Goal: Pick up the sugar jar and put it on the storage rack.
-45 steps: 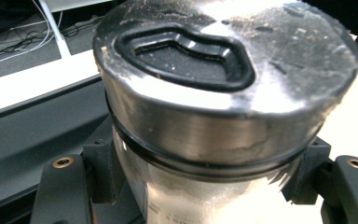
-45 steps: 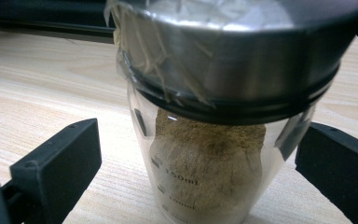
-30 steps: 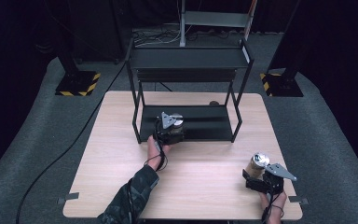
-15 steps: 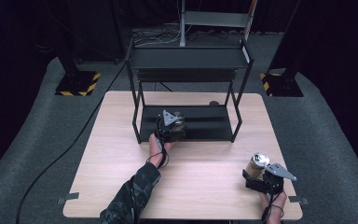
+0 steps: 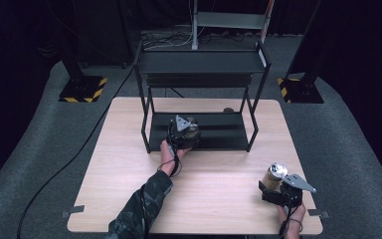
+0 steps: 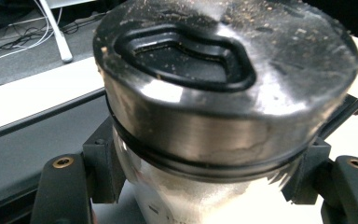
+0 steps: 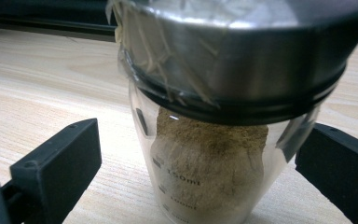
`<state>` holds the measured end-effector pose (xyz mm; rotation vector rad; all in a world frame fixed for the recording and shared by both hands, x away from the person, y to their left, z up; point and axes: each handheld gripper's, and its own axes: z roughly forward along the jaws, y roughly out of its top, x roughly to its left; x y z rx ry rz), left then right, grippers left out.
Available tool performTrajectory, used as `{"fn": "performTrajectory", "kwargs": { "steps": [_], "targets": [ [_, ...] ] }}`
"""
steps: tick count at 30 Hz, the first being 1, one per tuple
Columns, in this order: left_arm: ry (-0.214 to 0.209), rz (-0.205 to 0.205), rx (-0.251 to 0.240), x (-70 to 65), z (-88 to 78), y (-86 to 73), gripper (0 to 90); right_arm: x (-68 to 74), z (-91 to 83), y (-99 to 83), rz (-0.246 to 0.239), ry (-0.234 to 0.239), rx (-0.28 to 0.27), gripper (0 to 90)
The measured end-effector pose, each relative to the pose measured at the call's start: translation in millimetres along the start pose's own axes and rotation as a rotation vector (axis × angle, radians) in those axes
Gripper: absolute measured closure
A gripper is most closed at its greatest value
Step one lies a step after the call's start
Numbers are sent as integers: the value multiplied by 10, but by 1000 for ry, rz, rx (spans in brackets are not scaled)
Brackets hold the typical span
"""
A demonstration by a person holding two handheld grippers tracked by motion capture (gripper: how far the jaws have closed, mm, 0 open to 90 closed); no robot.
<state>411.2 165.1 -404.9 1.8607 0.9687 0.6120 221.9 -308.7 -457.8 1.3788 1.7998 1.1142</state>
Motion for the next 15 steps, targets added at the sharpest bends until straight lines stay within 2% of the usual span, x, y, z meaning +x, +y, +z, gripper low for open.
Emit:
{"fn": "performTrajectory", "kwargs": {
  "steps": [15],
  "targets": [
    [3, -7, 1, -13, 124, 1, 299, -4, 4, 8, 2, 4, 5, 0]
  ]
}}
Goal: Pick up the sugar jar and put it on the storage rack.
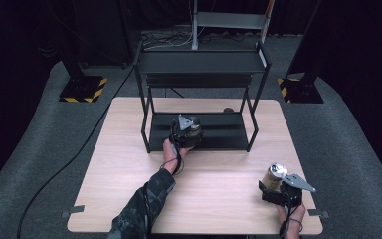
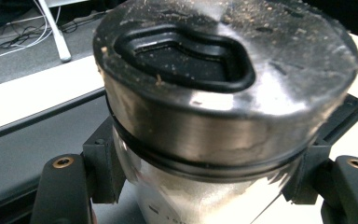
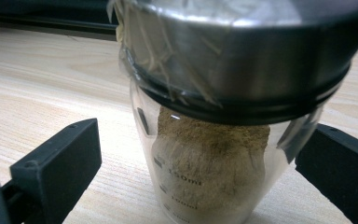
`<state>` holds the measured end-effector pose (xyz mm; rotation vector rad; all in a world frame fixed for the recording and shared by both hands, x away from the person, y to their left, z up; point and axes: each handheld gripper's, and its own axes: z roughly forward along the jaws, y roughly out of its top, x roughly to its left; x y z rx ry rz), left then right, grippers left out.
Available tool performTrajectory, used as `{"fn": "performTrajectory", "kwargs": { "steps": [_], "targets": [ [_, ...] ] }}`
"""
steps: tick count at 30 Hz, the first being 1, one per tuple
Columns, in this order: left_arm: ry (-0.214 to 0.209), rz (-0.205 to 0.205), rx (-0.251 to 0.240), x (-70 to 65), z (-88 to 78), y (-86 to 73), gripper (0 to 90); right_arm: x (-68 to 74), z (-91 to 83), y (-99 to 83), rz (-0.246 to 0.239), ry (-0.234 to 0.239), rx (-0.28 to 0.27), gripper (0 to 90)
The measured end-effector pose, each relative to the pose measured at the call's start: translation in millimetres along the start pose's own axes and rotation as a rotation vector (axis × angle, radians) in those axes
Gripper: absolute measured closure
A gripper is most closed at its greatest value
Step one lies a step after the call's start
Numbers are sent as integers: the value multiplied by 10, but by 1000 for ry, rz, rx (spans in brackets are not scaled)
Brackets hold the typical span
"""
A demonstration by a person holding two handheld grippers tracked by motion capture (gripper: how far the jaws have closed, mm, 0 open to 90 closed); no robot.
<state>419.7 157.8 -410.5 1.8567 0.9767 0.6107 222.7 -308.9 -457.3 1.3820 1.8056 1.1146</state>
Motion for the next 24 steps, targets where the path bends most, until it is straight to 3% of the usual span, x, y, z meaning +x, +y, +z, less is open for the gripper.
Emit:
{"fn": "performTrajectory", "kwargs": {
  "steps": [24],
  "targets": [
    [26, -12, 16, 13, 196, -106, 299, -4, -5, -10, -3, 1, -6, 0]
  ]
}}
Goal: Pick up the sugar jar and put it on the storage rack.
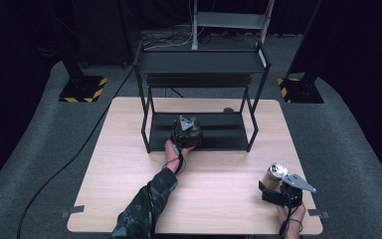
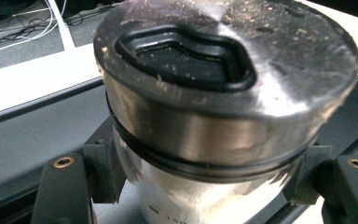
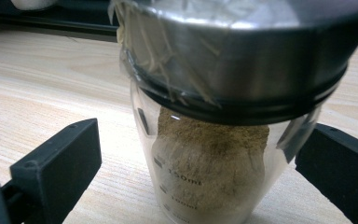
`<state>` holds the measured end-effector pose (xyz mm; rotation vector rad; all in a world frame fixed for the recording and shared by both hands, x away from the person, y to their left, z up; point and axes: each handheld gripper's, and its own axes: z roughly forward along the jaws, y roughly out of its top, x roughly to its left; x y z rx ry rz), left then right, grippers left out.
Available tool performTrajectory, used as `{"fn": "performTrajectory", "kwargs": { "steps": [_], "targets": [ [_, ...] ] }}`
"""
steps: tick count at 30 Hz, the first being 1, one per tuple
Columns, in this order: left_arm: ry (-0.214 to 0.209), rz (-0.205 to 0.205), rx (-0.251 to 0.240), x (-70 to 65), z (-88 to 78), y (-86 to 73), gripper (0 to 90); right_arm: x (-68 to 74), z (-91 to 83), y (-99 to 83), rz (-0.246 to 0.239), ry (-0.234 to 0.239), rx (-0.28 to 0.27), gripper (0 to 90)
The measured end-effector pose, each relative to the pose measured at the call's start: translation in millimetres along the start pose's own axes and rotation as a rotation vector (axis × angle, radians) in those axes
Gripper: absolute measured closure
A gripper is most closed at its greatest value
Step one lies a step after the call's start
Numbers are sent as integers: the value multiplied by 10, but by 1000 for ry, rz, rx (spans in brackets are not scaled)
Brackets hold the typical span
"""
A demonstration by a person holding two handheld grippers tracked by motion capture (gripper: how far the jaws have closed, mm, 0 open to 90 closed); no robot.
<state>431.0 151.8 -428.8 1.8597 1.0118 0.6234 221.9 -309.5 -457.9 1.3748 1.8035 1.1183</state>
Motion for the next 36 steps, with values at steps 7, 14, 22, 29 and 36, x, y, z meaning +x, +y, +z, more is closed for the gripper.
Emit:
{"fn": "performTrajectory", "kwargs": {
  "steps": [7, 14, 22, 29, 36],
  "targets": [
    [4, -24, 3, 41, 43, -46, 299, -1, 0, 0, 0, 1, 0, 0],
    [-7, -18, 8, 61, 56, -34, 299, 3, -3, -2, -2, 2, -1, 0],
    [-18, -8, 26, 88, 114, 38, 299, 5, -5, -7, 0, 0, -4, 0],
    [-11, -9, 38, 83, 158, 89, 298, -2, -2, -1, -2, 4, 0, 0],
    [-15, -4, 55, 98, 172, 139, 299, 3, -6, -9, -1, 1, -5, 0]
  ]
}}
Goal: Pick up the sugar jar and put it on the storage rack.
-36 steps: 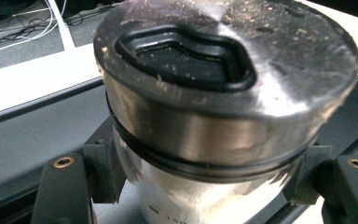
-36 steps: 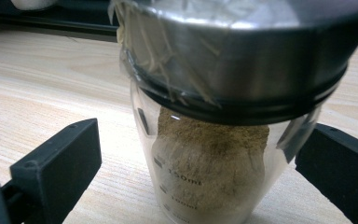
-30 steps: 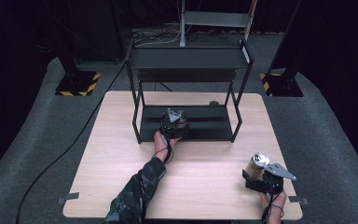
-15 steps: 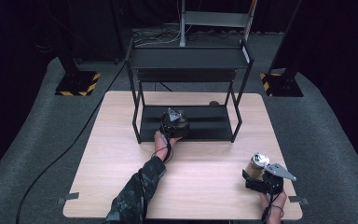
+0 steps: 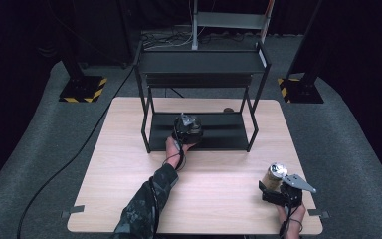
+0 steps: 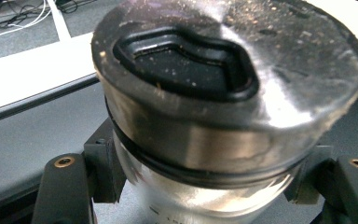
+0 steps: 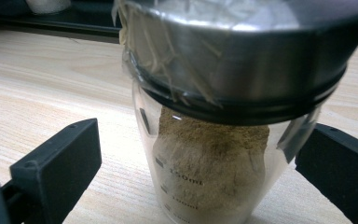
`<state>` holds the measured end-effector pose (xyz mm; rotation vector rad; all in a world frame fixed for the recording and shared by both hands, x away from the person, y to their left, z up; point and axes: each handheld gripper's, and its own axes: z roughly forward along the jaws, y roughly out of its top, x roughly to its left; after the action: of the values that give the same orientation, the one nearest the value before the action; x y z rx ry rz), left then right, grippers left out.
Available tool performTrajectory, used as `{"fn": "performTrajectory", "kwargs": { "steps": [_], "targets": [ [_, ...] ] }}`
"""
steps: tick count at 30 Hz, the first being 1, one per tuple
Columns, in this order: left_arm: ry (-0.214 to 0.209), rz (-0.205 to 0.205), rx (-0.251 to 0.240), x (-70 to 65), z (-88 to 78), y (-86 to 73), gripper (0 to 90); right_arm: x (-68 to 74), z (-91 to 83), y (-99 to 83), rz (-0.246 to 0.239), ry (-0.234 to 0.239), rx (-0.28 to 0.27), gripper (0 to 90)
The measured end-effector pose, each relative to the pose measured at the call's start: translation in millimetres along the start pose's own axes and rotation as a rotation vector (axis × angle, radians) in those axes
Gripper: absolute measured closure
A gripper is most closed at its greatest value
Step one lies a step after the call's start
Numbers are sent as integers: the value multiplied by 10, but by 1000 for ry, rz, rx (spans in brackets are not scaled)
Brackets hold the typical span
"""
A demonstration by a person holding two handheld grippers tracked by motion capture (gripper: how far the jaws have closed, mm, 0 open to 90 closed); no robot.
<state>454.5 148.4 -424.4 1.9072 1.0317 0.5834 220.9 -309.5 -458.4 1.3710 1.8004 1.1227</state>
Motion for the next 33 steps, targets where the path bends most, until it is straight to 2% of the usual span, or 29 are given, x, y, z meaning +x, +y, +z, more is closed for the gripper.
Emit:
{"fn": "performTrajectory", "kwargs": {
  "steps": [9, 13, 15, 18, 22, 25, 30, 32, 33],
  "targets": [
    [7, 1, 21, -15, 2, 53, 297, -1, 1, 1, -1, 1, 0, 0],
    [5, 8, 65, -31, -4, 156, 284, 1, 3, 7, -2, 1, 4, 0],
    [-2, 26, 90, -36, -22, 212, 226, -4, 4, 8, -3, 3, 4, 0],
    [-41, 16, 137, 15, -50, 315, 122, -7, 5, 10, -3, 5, 6, 0],
    [-54, 52, 217, -23, -90, 470, 10, -6, 4, 8, -2, 4, 5, 0],
    [-39, 89, 248, -92, -174, 511, 0, -2, 3, 7, -1, 2, 4, 0],
    [-38, 132, 263, -161, -370, 455, 1, 4, 8, 14, -4, 1, 8, 0],
    [-52, 137, 251, -161, -445, 400, 1, 1, 6, 11, -4, 3, 7, 0],
    [-60, 152, 238, -160, -488, 362, 2, 0, 6, 10, -4, 3, 6, 0]
  ]
}}
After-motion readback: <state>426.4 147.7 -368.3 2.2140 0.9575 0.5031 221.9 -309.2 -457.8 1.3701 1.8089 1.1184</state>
